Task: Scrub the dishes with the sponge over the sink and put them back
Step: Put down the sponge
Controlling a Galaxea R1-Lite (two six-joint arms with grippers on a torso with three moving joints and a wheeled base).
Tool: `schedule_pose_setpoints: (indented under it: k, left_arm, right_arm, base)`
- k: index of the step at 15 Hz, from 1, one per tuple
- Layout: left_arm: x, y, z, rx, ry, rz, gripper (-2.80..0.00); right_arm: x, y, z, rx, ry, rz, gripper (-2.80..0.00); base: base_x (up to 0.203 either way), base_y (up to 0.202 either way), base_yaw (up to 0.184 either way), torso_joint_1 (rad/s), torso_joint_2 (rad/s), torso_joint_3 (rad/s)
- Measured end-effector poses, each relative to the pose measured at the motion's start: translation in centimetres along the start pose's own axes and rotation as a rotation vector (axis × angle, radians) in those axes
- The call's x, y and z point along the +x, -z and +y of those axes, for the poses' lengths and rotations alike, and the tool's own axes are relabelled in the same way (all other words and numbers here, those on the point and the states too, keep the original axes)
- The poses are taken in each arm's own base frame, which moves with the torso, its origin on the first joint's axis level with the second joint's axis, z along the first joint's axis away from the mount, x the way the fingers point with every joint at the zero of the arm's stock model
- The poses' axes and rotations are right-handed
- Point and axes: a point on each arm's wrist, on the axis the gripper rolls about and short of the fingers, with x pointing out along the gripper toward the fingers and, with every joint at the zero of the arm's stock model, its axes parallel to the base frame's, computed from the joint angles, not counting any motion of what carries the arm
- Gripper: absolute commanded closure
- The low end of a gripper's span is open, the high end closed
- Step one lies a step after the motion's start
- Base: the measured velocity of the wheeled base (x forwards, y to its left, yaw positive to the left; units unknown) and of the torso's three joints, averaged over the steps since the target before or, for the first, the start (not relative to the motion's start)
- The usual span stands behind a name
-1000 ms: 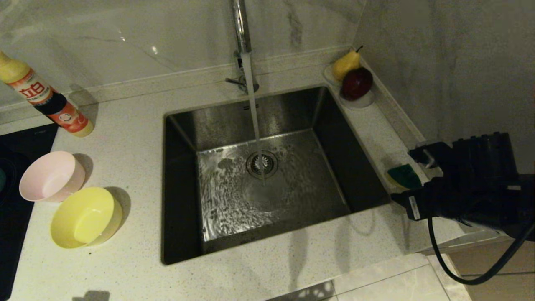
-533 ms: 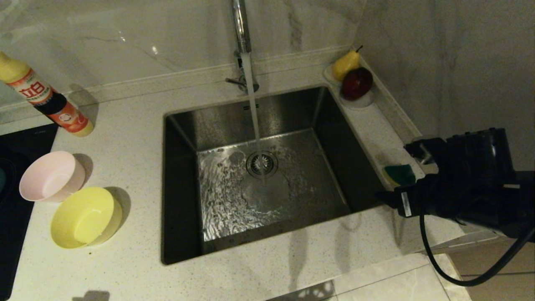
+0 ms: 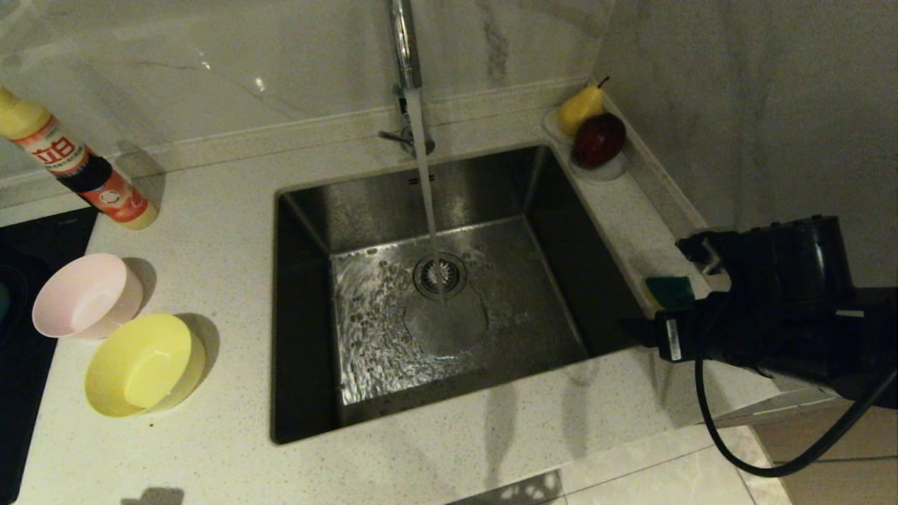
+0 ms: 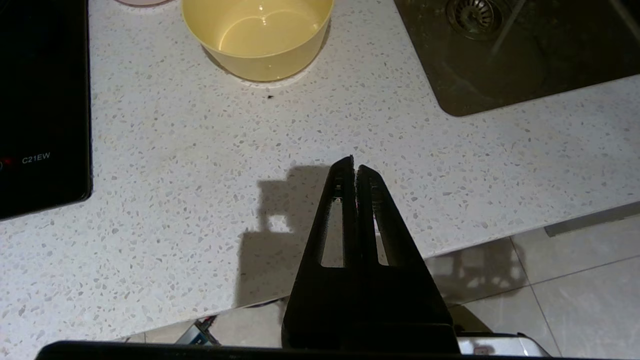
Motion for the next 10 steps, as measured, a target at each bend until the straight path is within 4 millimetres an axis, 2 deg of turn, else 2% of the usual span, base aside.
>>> schedule_pose_setpoints:
  k: [5, 10]
  left_arm:
    - [0.0, 0.0, 0.0, -0.001, 0.0, 0.0, 0.0]
    - [0.0, 0.0, 0.0, 0.0, 0.0, 0.0, 0.0]
  right_arm:
    - [-0.4, -0.9, -0.1, 0.015, 0.005, -0.039, -2.8]
    - [-0.3, 0.4, 0.0, 0.013, 0.001, 0.002, -2.8]
  base:
    - [0.0, 0.0, 0.0, 0.0, 0.0, 0.0]
    - [0.0, 0.0, 0.0, 0.0, 0.0, 0.0]
